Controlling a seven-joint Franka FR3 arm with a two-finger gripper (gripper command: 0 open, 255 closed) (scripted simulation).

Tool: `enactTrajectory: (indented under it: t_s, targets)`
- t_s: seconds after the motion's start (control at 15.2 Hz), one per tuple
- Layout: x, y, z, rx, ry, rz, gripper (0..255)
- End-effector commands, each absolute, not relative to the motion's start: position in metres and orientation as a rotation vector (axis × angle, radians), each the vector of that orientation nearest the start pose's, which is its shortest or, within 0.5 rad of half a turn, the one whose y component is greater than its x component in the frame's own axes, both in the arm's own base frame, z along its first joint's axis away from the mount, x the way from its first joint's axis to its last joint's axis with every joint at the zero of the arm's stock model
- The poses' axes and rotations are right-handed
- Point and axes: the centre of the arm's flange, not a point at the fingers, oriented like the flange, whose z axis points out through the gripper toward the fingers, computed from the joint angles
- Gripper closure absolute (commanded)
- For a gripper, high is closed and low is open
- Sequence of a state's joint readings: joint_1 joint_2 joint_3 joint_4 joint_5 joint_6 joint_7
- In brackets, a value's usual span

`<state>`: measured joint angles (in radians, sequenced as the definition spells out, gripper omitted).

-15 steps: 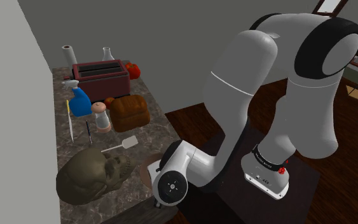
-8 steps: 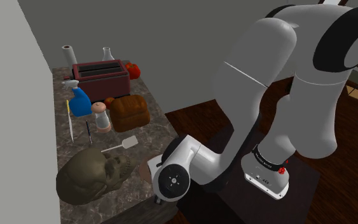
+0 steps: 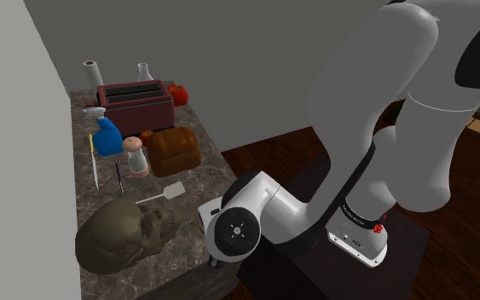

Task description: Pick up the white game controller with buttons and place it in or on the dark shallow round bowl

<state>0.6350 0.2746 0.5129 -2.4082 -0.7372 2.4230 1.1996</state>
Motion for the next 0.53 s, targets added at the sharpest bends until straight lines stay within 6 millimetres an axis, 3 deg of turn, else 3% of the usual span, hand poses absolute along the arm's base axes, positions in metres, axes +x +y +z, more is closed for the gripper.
enactTrajectory:
  t_s: [0.0, 0.4, 0.46]
  targets:
    - [0.187, 0.435, 0.209, -3.265, -0.932, -0.336, 255]
    - [0.187, 0.435, 0.239, -3.265, -0.932, -0.336, 255]
    - [0.196, 0.430, 0.247, -3.265, -0.932, -0.336, 255]
